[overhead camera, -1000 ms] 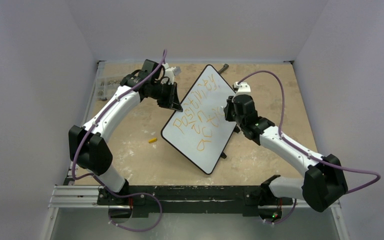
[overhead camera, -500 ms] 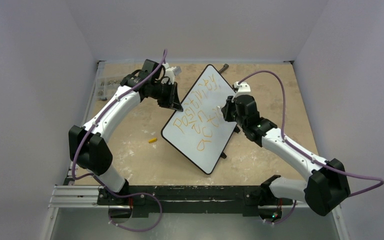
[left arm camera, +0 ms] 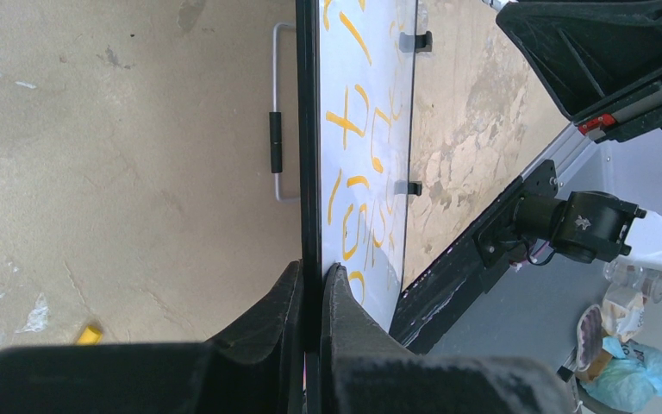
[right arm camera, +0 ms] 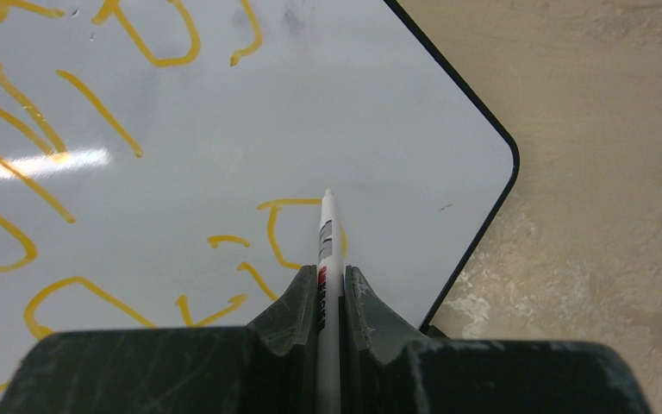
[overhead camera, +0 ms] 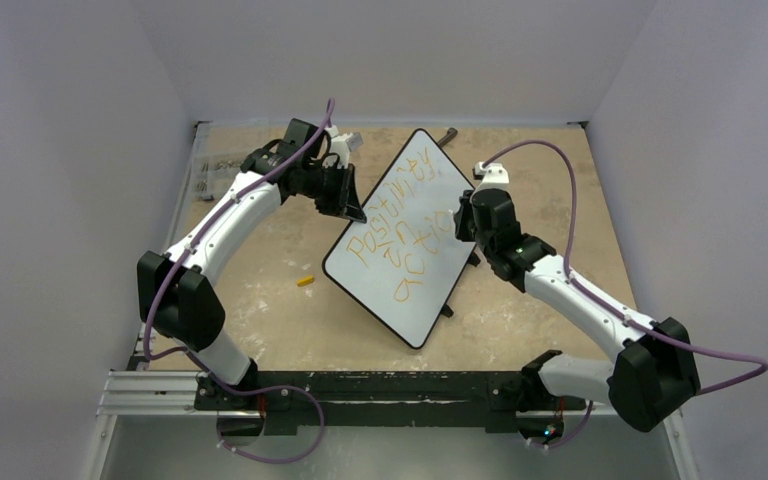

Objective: Write a sentence on the whiteboard

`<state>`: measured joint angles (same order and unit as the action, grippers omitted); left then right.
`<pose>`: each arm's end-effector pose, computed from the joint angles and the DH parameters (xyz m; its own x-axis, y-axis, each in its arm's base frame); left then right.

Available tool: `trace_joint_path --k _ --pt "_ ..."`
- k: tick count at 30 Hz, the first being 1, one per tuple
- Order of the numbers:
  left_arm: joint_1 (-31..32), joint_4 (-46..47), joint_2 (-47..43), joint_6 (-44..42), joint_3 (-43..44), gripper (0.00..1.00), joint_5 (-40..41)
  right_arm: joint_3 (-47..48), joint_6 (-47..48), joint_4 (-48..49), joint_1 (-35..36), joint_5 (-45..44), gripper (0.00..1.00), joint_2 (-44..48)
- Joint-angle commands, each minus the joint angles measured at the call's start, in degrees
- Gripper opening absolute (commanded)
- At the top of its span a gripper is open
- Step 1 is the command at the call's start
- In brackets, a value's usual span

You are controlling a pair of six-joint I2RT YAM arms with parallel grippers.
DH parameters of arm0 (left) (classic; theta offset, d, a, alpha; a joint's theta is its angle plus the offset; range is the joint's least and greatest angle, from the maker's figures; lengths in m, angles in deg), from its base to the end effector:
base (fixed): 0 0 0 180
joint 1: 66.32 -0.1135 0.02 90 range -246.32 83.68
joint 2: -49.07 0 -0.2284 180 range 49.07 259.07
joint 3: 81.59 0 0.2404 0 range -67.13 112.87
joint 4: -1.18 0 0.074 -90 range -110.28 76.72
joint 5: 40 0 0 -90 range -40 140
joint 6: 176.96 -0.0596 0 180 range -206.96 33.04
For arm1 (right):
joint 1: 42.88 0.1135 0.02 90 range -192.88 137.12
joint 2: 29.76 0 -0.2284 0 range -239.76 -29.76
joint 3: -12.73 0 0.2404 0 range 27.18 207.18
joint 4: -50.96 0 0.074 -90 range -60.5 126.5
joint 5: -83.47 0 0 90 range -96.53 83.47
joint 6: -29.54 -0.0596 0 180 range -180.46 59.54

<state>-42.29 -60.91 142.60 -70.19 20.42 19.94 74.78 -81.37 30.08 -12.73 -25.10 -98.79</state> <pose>0.3042 -0.1683 0.2758 -0.8840 0.1207 -0.4517 0.3852 0.7356 -0.5573 0.2622 0.1304 0.2366 -0.4605 0.1238 -0.8790 -0.0731 0.9816 0.1765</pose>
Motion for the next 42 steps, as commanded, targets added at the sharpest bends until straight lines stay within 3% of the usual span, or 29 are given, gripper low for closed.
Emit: trace_joint_path --k 1,17,42 --pt "1.9 -0.7 -0.5 -3.9 0.3 0.00 2.9 4.2 0.7 2.1 -1.3 -0.7 0.00 -1.8" --pt "1.9 -0.7 -0.2 -3.9 0.3 0.00 2.9 7.3 0.6 5.4 -3.1 4.2 0.00 -7.8" --pt "2.0 -0.9 -0.4 -3.9 0.3 0.00 2.9 -6.4 -2.8 5.5 -4.0 4.9 0.00 -3.3"
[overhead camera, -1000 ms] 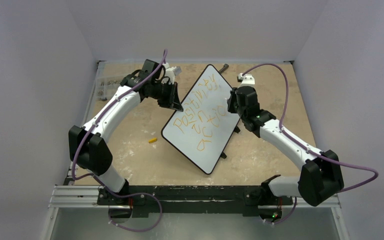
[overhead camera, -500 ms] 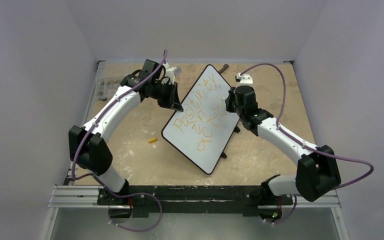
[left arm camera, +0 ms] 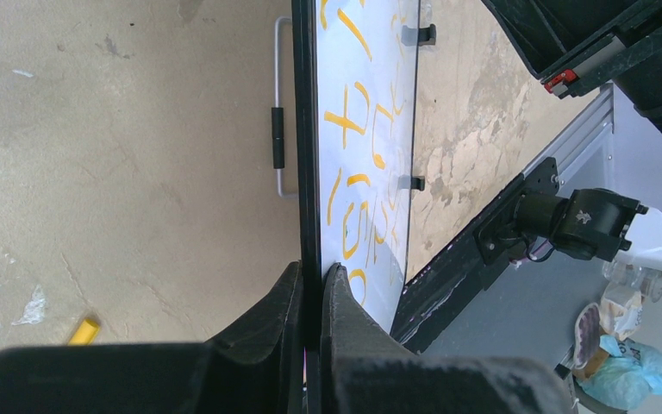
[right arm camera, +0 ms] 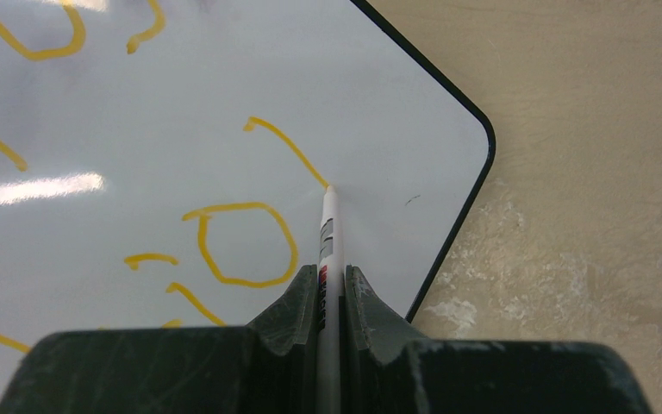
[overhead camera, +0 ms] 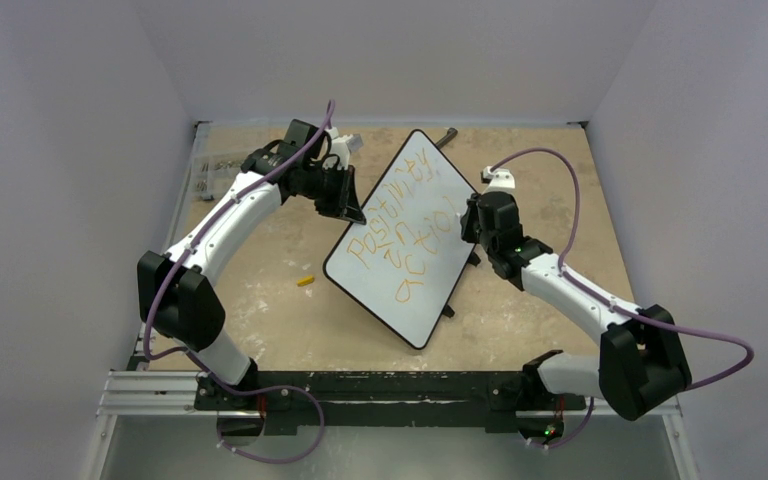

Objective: Write a sentence on the whiteboard

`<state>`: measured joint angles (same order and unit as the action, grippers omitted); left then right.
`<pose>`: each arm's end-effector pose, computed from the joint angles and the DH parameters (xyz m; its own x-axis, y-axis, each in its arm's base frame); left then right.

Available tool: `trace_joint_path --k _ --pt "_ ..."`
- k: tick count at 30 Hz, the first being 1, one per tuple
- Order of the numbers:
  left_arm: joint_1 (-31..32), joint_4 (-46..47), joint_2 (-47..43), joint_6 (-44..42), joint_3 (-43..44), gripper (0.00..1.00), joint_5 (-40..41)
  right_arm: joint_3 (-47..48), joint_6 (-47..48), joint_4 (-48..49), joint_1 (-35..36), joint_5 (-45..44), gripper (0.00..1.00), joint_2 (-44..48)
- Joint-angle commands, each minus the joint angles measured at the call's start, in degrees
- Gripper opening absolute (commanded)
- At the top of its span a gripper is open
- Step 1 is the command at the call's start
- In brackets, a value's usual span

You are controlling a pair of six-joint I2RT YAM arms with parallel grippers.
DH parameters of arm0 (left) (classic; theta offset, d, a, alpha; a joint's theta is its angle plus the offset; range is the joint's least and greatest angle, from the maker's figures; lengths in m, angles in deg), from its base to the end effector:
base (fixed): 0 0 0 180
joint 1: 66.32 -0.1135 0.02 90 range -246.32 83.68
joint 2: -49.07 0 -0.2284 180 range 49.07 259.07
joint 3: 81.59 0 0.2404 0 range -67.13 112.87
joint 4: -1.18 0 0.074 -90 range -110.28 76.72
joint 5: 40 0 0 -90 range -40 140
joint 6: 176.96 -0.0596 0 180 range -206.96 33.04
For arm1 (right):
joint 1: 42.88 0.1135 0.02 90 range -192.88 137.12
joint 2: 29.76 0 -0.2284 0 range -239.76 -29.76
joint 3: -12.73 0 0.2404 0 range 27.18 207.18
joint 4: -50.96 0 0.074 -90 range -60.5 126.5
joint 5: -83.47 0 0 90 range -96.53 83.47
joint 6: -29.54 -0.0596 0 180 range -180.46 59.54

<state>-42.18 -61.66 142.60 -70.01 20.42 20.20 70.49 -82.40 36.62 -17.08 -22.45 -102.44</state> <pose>0.3028 -0.1682 0.2747 -0.8899 0.1216 -0.4396 0.3760 0.7411 -0.5562 0.2762 0.1154 0.2055 -0.4841 0.1651 -0.8593 -0.0240 0.9792 0.2016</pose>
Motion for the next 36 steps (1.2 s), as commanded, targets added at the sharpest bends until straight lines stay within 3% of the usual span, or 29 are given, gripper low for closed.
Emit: trace_joint_path --k 1,36 --pt "1.9 -0.1 -0.4 -4.0 0.3 0.00 2.7 -2.3 -1.8 -0.9 0.4 2.3 0.00 0.4" --pt "3.0 -0.2 -0.4 -4.2 0.1 0.00 3.9 12.6 1.4 -0.4 -0.7 4.1 0.00 -10.5"
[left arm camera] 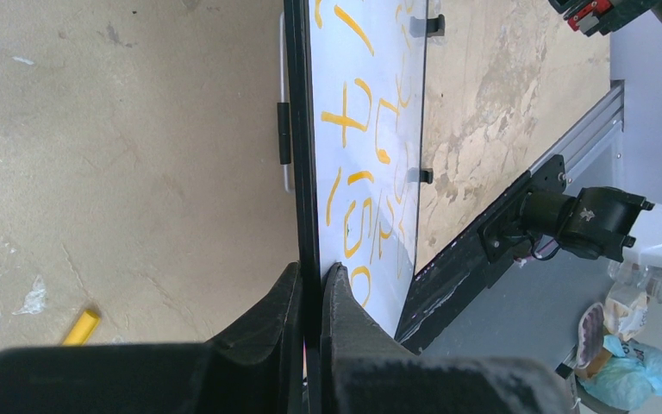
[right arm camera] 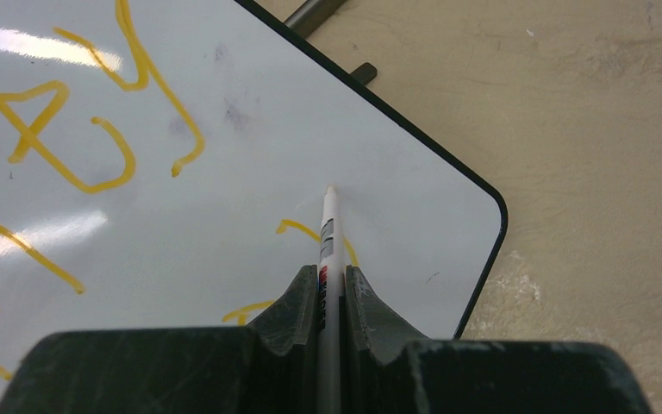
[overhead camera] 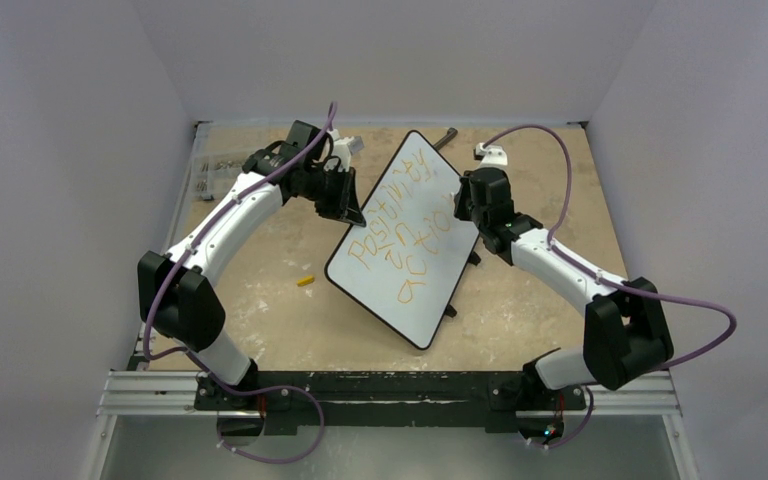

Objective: Write a sentence on the whiteboard

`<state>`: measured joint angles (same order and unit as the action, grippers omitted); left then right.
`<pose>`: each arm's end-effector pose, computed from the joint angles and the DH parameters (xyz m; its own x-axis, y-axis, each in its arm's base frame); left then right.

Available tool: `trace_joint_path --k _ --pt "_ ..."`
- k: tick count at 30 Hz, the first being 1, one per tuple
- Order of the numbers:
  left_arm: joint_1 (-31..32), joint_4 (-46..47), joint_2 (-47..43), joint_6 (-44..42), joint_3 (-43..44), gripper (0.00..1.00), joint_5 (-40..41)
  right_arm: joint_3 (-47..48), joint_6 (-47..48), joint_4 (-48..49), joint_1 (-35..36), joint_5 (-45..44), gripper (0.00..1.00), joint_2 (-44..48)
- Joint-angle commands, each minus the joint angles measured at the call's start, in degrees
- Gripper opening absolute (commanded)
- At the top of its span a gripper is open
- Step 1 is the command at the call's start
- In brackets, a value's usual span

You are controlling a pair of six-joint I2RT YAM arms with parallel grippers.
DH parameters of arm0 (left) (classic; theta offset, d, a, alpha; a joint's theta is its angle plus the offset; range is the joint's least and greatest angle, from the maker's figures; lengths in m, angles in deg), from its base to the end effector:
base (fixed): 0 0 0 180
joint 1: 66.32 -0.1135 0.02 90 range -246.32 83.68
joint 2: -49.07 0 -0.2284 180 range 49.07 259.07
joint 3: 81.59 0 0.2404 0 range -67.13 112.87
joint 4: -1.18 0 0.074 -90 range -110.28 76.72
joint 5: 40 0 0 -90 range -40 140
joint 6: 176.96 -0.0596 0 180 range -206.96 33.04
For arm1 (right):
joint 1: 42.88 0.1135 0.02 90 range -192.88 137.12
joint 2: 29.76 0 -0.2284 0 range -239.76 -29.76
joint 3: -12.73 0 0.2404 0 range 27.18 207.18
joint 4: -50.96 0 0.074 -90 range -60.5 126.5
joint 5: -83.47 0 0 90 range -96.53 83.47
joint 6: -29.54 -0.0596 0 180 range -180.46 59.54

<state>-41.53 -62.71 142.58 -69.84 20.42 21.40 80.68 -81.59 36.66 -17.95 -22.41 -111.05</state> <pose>0.2999 -0.1699 0.2730 -0.8951 0.1287 -0.4268 0.3678 0.7544 -0.5437 0.3113 0.1267 0.2229 -0.4593 0.1689 -0.8721 -0.0215 0.9794 0.2009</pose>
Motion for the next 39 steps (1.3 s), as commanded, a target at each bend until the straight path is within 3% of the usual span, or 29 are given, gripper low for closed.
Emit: trace_joint_path --k 1,11,29,39 --pt "2.3 0.8 -0.3 -4.4 0.1 0.00 2.8 2.8 0.7 -0.5 0.0 4.1 0.00 -2.2" --pt "2.4 0.7 -0.2 -4.4 0.1 0.00 2.8 2.9 1.7 -0.5 -2.7 4.2 0.00 -3.8" --pt "2.7 0.7 0.0 -4.5 0.0 0.00 3.2 -6.5 -0.7 2.1 -4.0 5.8 0.00 -1.2" --pt "2.7 0.6 -0.1 -4.6 0.0 0.00 3.6 -4.5 1.1 -3.6 -3.9 1.5 0.00 3.3"
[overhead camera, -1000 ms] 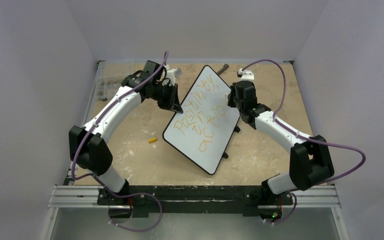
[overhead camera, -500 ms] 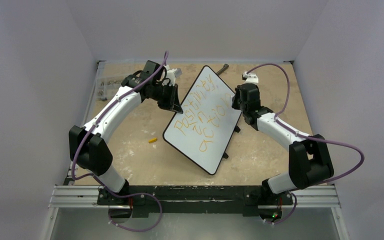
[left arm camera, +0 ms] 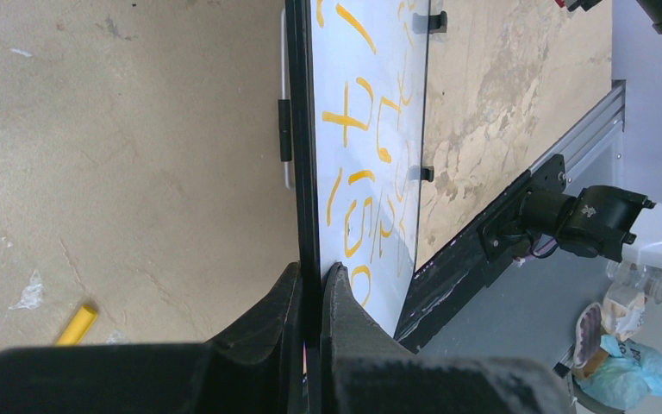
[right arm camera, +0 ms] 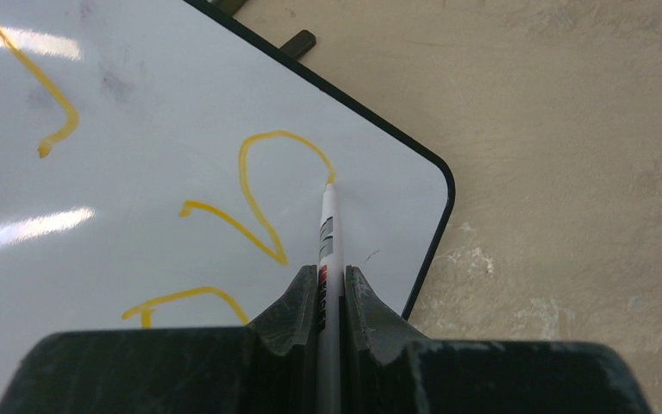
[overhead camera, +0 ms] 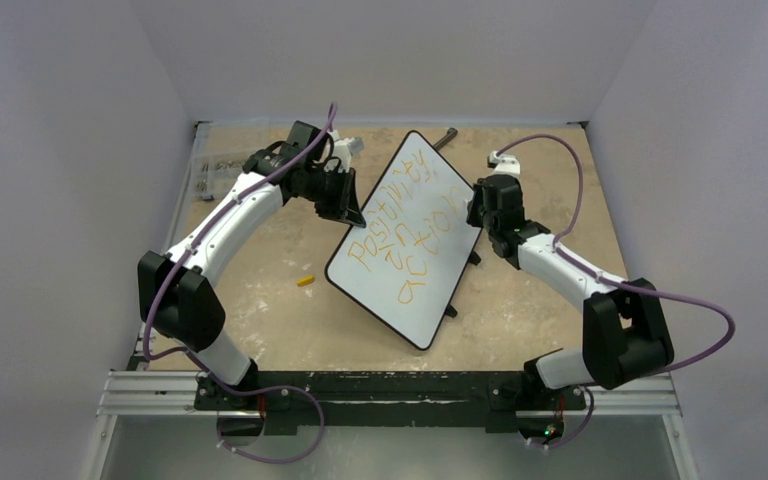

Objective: Write a sentence on the whiteboard

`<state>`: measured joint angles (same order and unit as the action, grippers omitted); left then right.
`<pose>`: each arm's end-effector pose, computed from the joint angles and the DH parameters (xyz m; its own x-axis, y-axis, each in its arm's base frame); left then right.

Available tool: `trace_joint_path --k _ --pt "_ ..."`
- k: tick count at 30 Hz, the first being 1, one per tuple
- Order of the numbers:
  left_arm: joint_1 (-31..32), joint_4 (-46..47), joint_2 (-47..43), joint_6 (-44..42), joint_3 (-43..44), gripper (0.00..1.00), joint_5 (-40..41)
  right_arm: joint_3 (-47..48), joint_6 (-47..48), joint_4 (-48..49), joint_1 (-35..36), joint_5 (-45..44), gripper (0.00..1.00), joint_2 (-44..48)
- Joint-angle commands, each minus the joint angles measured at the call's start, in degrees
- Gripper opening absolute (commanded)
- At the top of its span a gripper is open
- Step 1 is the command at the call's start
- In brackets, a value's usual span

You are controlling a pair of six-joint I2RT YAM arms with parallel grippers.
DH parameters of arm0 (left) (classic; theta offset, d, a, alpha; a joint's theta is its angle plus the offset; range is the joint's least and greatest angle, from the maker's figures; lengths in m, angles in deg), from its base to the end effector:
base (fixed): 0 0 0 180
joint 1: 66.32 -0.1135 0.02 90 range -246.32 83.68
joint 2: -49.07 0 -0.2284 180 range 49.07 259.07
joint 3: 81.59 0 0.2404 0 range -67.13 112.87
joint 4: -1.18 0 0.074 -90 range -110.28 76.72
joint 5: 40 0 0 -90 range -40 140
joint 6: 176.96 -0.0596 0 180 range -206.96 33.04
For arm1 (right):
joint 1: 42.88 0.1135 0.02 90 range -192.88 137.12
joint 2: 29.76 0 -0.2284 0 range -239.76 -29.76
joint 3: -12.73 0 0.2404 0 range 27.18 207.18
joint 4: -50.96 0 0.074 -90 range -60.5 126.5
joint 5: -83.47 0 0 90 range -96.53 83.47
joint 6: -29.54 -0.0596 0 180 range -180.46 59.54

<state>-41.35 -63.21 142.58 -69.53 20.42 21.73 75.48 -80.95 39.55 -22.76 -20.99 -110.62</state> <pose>0.2987 -0.1702 0.2723 -0.8996 0.1279 -0.4176 0.3596 0.7595 -0.5421 0.3120 0.0984 0.1994 -0.4786 0.1857 -0.8582 0.0411 0.9811 0.1894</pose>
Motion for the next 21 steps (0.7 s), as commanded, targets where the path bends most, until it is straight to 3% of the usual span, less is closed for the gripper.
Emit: trace_joint_path --k 1,21 --pt "2.6 1.1 0.0 -4.9 0.0 0.00 3.3 1.1 0.7 -7.3 0.9 -0.2 0.00 4.0" --pt "2.6 1.4 1.0 -7.1 -1.5 0.02 6.5 -0.5 -2.7 -16.1 1.8 4.1 0.00 24.1"
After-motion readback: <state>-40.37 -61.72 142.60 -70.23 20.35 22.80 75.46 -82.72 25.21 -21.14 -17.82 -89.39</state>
